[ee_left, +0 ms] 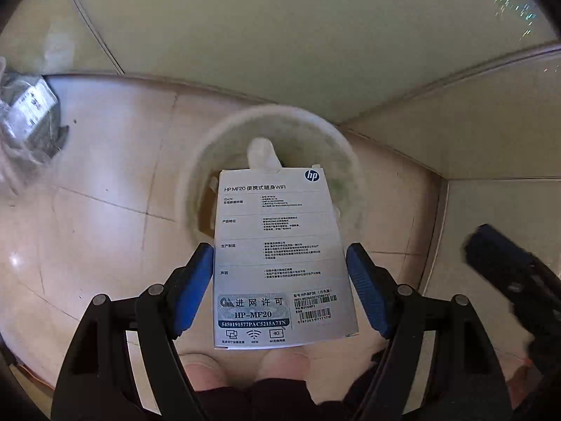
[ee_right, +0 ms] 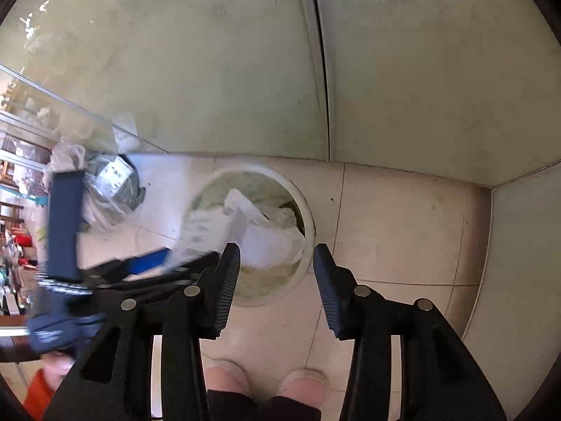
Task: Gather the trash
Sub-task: 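Open the right tool to drop the tissue while the left tool drops the leaflet into the bucket, then raise both tools back toward the counter items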
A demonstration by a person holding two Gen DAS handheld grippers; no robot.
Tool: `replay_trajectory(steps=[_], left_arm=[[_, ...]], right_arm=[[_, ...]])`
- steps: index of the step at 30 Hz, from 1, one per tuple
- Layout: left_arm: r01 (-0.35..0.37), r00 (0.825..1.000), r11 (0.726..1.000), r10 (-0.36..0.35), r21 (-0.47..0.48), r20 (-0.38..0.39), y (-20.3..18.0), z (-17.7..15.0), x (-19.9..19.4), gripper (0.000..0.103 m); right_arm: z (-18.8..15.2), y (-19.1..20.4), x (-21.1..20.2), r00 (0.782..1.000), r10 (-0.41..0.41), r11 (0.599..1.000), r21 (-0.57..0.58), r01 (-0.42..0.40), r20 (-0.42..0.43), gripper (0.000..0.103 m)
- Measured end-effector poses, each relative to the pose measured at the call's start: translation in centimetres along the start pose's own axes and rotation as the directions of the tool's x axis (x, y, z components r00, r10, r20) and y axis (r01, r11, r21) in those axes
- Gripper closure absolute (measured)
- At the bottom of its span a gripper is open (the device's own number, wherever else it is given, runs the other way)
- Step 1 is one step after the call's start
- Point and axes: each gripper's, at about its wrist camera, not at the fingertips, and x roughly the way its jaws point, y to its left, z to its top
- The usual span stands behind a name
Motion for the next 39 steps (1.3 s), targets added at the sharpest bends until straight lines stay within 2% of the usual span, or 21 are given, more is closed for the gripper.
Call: replay_trajectory(steps=[3,7,10,15,19,23,30,34,36,39], left_arm=[[-0.006,1.0,1.0,0.007,0.002,-0.026,-0.1,-0.3,0.4,0.026],[-0.018,0.999,0.999,0.017,0.032,0.027,-0.4,-1.0,-1.3,0.023],[-0.031,0.999,0.999,0.031,0.016,0.03,-0.4,-1.1,-2.5,0.023],[-0.032,0.995,0.999,0.035,-0.032,0.089,-0.1,-1.8,-8.1,0.023],[-0.079,0.987,0.997,0.081,-0.024,0.14,-0.7,-2.4,-15.3,0.023],[-0.086,0.974,0.996,0.085,-0.002,0.211,-2.1,-2.5,-23.9,0.023],[-0.085,0.934,0.995,0.062,0.05,0.352,-5.6,-3.7,-40.5,0.023],[-0.031,0.919,0.995,-0.01,0.098,0.395,-7.4,-4.1,-48.9,0.023],[-0.027,0.903,0.991,-0.031,0.129,0.428,-8.3,-4.3,-53.0,0.023],[-0.07,0.87,0.984,-0.019,0.161,0.492,-9.7,-4.9,-58.5,0.023]], right_arm=[[0.0,0.8,-1.4,0.999,0.019,1.0,-0.003,-0.019,0.035,0.063],[0.1,1.6,-3.6,0.997,0.017,0.999,-0.029,-0.015,0.073,0.063],[0.1,2.1,-5.0,0.995,0.026,0.999,-0.032,-0.023,0.092,0.063],[0.3,3.2,-7.7,0.996,0.02,1.0,-0.022,-0.018,0.092,0.063],[0.8,4.9,-11.9,0.995,0.025,1.0,-0.005,-0.025,0.102,0.063],[1.4,6.4,-18.1,0.991,0.017,1.0,0.008,-0.018,0.131,0.063],[2.6,10.1,-30.8,0.973,0.003,0.999,0.033,-0.011,0.23,0.063],[3.0,11.8,-37.7,0.954,-0.003,0.999,0.041,-0.01,0.301,0.063],[3.0,12.5,-40.7,0.942,-0.003,0.999,0.043,-0.012,0.336,0.063],[2.9,13.5,-44.0,0.924,-0.007,0.999,0.038,-0.008,0.383,0.063]])
